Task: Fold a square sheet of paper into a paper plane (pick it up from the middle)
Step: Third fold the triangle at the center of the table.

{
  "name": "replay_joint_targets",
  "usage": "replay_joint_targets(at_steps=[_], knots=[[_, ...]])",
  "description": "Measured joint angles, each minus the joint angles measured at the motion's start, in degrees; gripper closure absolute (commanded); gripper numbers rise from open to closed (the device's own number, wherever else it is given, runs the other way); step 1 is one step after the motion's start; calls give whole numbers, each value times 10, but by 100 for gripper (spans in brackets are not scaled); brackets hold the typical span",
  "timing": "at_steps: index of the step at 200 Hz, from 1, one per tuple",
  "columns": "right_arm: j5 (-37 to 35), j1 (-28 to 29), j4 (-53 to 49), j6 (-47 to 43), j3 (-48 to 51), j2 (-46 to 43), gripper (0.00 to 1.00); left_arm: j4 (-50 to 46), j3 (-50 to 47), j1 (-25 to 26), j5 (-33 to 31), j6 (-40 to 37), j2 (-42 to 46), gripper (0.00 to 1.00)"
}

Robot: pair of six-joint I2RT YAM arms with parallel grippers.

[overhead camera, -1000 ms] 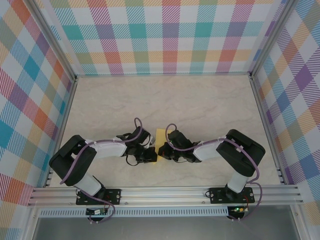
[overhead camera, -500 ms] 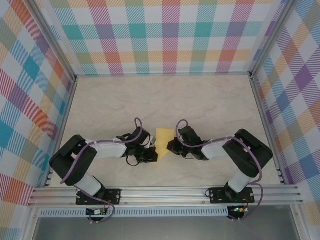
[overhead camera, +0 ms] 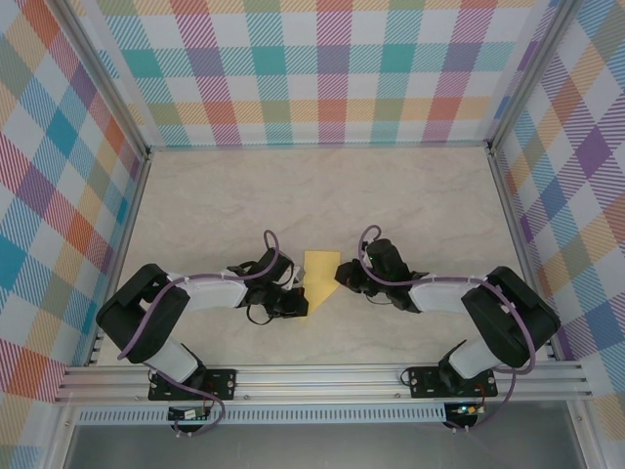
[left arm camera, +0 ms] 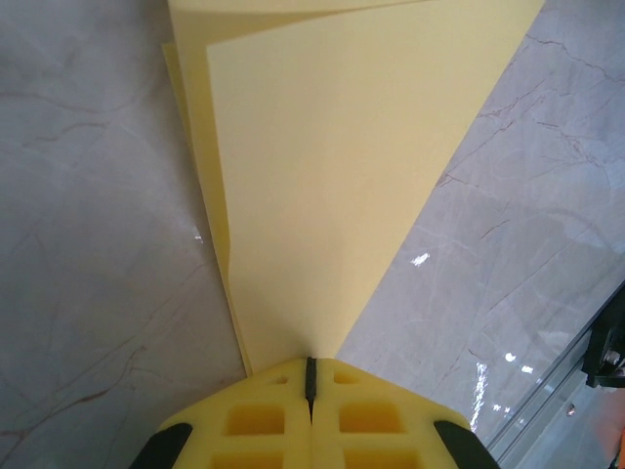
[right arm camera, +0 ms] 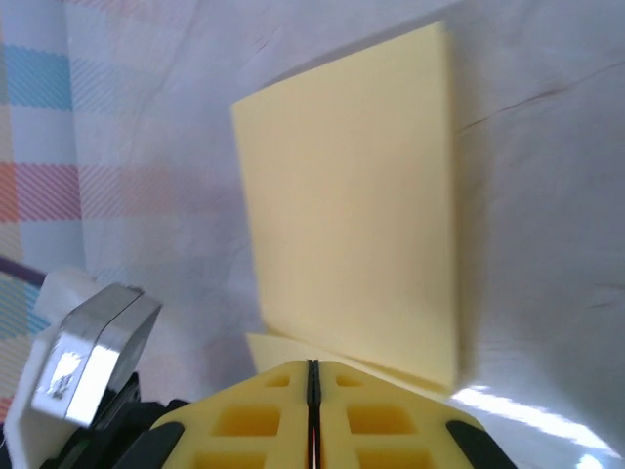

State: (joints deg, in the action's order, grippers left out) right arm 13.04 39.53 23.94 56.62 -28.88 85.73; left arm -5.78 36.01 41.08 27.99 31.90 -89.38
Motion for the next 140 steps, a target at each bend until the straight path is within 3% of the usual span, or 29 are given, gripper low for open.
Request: replay_joint_targets(at_steps=[29,72,124,140], knots=[[11,29,5,-1,-19,37,91,0,1,0,0,0,0,99],[-2,28,-24,1,-20,80,92,-2,2,0,0,-7,0,98],[-4,-21,-47,-3,-21,65,91,-4,2,1,-2,-16,2,98],[-10,-41,-70,-7,-19,42,85,-5,2,1,-3,-16,3,98]])
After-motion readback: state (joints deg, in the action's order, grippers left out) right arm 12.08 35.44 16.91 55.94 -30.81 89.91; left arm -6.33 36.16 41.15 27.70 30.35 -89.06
